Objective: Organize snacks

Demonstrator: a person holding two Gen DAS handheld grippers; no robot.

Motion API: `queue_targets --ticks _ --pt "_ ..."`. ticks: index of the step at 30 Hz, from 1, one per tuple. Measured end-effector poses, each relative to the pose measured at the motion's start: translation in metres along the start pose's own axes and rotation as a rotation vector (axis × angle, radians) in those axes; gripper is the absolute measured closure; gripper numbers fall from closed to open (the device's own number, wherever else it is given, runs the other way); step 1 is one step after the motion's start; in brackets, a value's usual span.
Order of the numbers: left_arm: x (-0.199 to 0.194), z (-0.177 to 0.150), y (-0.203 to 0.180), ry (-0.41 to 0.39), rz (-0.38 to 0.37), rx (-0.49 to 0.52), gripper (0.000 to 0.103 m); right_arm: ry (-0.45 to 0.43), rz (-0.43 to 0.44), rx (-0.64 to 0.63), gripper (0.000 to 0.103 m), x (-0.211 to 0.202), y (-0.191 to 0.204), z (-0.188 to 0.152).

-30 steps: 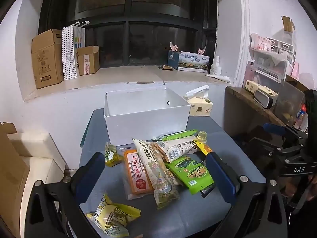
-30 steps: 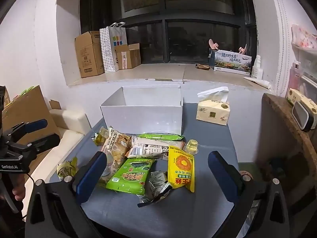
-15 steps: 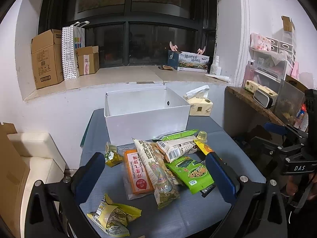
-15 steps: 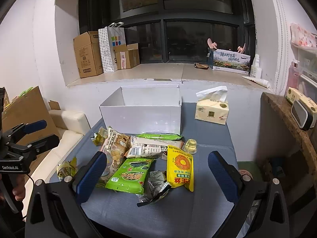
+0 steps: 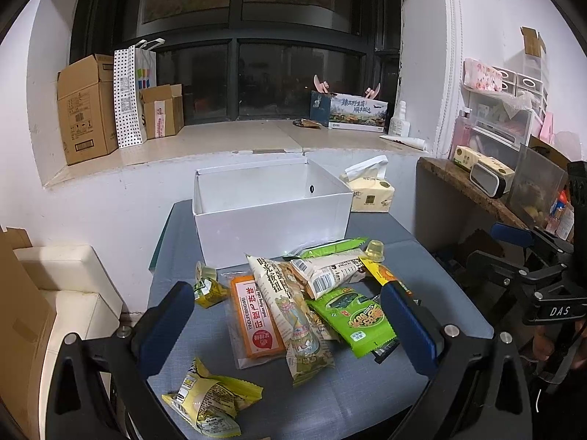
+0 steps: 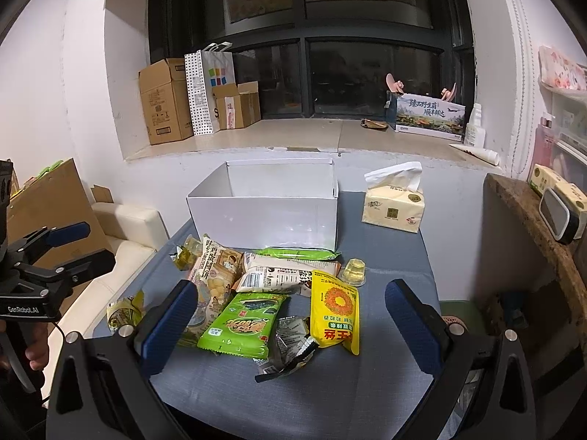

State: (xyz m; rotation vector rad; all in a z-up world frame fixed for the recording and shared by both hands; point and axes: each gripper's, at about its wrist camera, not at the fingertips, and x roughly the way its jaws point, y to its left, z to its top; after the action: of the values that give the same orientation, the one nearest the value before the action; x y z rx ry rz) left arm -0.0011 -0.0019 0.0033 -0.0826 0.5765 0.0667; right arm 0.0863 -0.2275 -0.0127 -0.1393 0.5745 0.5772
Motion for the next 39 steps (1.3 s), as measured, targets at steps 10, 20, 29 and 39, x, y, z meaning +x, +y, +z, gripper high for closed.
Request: queue_targets --ticks 10,20,29,39 --pt "0.0002 -0.0003 -0.0008 0.002 0.0 0.001 0.0 0.0 0.001 0.002 0.0 0.0002 0.0007 -0.0016" --pt "0.0007 -0.0015 -0.0001 0.005 -0.001 0.003 0.0 0.002 0.01 0.007 0.0 0.0006 0.0011 -0.0037" --pt "0.0008 -0.0019 -0.0002 0.004 -0.002 0.003 0.0 0.003 0.011 0.007 0.0 0.0005 0.0008 -0.0038" --pt "0.0006 -0.0019 -0.0004 0.004 -0.001 0.004 0.0 0.006 0.013 0.007 0.0 0.001 0.0014 -0.005"
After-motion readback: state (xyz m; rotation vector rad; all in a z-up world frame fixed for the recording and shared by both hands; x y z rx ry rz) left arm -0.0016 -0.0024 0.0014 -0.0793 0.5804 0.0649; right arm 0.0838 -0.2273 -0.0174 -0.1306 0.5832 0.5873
